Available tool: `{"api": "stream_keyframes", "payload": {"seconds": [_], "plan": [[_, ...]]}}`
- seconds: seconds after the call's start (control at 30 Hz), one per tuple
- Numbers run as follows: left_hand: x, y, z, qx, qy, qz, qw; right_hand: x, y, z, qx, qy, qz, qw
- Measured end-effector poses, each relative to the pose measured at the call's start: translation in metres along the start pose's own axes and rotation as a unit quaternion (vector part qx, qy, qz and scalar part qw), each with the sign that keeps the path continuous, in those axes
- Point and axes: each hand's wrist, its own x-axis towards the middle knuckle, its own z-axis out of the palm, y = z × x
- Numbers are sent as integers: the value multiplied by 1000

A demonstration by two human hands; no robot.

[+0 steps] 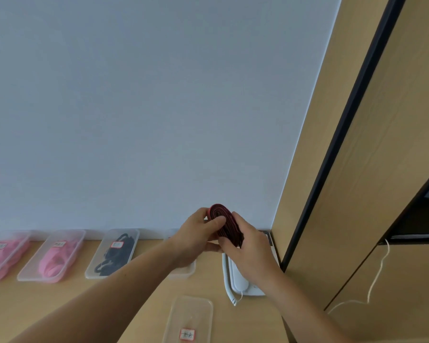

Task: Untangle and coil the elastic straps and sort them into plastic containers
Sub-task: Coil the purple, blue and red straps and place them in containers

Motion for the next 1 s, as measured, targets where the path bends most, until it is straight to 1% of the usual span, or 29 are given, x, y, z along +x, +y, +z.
{"api": "stream_keyframes", "payload": {"seconds": [0.1, 0.2, 0.27, 0.37, 0.47, 0.5, 0.6, 0.63, 0.67, 0.7, 0.77, 0.8, 0.83, 0.9, 0.97, 1.0], "plan": [[-3, -5, -3, -60, 29, -17, 998, 5, 6, 1, -43, -11, -17, 999], [-6, -8, -8, -84, 38, -36, 995, 16, 9, 0, -96, -52, -42, 993], [-9, -12, -12, -103, 47, -48, 992, 23, 10, 0, -112, -68, -51, 990], [-12, -23, -16, -139, 102, -49, 984, 35, 9, 6, -80, -115, -39, 989], [-15, -34, -24, -184, 158, -31, 970, 47, 11, 22, 15, -165, -5, 986], [-15, -38, -28, -203, 175, -27, 963, 51, 12, 29, 28, -177, -1, 984], [-17, -47, -45, -257, 205, -19, 944, 66, 13, 57, -3, -210, -24, 977], [-16, -51, -52, -255, 210, -21, 943, 72, 14, 66, -20, -223, -30, 974], [-15, -56, -61, -229, 215, -27, 949, 79, 16, 74, -37, -237, -32, 970], [-13, -60, -72, -175, 217, -39, 959, 86, 19, 81, -53, -250, -31, 966], [-10, -71, -96, -9, 209, -71, 975, 101, 27, 94, -84, -278, -31, 957], [-7, -77, -109, 77, 196, -82, 974, 109, 30, 100, -100, -294, -32, 950], [-4, -84, -122, 151, 183, -88, 967, 116, 34, 107, -119, -312, -32, 942], [5, -99, -143, 263, 170, -98, 945, 128, 40, 120, -177, -357, -31, 917], [15, -113, -158, 345, 161, -112, 918, 137, 46, 133, -254, -403, -39, 878], [19, -119, -164, 383, 148, -104, 906, 140, 48, 139, -285, -419, -44, 861]]}}
